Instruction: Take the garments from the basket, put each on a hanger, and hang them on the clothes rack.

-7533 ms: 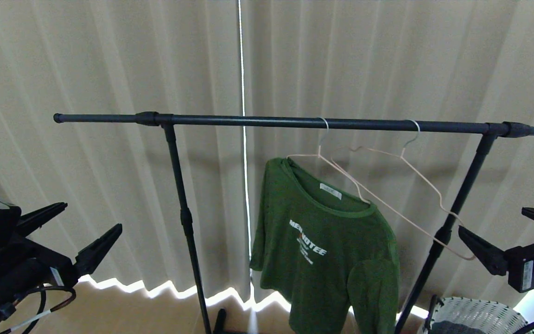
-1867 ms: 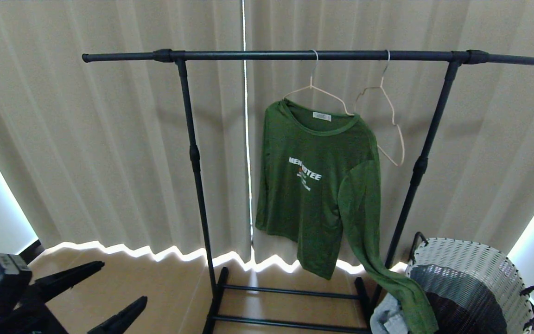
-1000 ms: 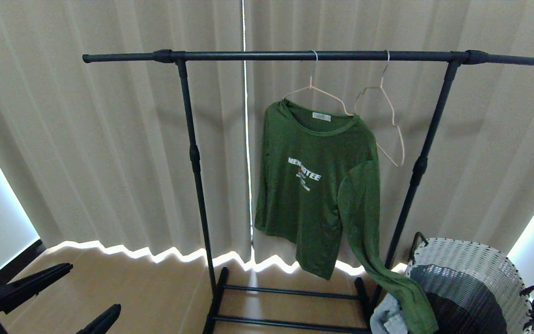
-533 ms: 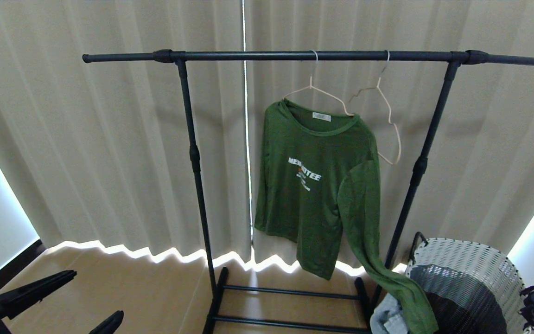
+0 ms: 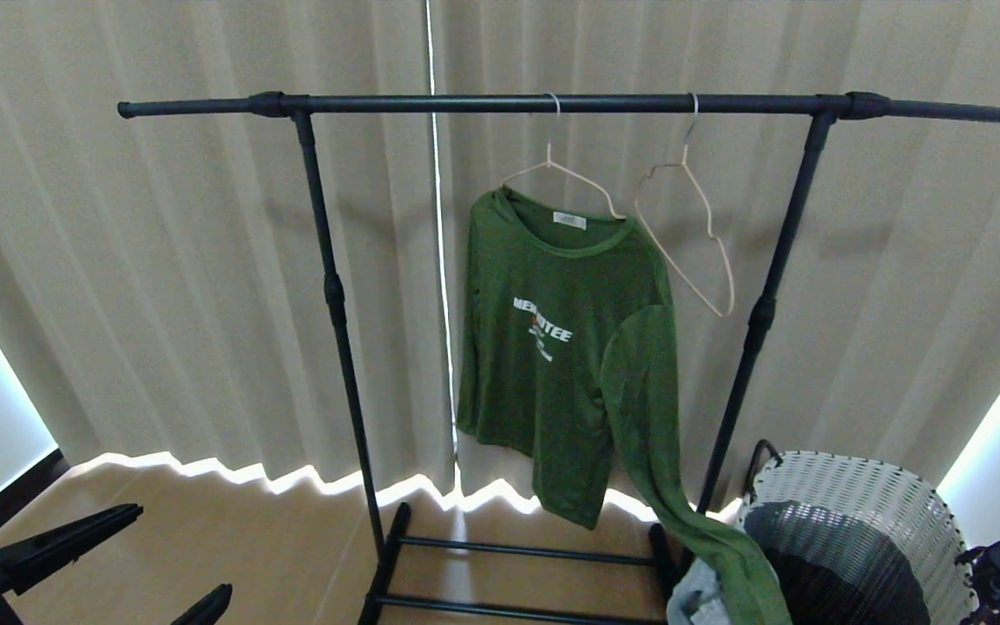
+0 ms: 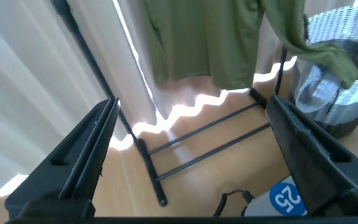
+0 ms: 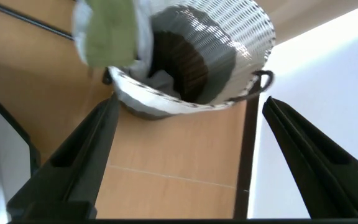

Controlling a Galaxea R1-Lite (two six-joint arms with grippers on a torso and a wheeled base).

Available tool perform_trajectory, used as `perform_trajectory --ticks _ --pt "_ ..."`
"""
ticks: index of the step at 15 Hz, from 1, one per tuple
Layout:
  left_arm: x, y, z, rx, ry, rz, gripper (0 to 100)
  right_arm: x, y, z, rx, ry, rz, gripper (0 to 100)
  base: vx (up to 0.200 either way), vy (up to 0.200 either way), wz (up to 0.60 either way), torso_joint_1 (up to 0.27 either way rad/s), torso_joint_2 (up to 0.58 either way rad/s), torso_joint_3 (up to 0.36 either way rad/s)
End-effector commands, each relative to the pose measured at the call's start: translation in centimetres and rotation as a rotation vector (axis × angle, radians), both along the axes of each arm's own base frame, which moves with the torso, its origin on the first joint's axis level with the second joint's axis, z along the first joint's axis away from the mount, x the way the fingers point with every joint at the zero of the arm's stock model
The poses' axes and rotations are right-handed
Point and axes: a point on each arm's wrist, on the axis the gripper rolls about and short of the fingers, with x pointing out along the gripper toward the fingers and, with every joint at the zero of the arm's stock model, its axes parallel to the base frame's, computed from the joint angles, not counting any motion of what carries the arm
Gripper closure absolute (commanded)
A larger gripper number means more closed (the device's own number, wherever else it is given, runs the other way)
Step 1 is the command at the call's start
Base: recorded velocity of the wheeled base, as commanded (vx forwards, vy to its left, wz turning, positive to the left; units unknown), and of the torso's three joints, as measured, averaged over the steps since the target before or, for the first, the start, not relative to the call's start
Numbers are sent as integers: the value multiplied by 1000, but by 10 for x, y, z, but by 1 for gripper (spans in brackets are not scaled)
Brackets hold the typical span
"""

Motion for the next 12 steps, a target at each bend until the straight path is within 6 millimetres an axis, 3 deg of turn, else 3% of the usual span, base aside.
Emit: perform_trajectory --ticks 1,6,12 --pt "-1 0 1 -2 -6 0 0 0 0 0 -1 3 0 0 0 0 0 0 0 0" --pt "-1 0 -1 1 6 1 0 1 1 1 0 -5 6 0 0 0 0 0 0 0" --pt "-1 0 -2 3 18 3 0 2 1 2 -24 0 41 0 200 0 0 3 2 5"
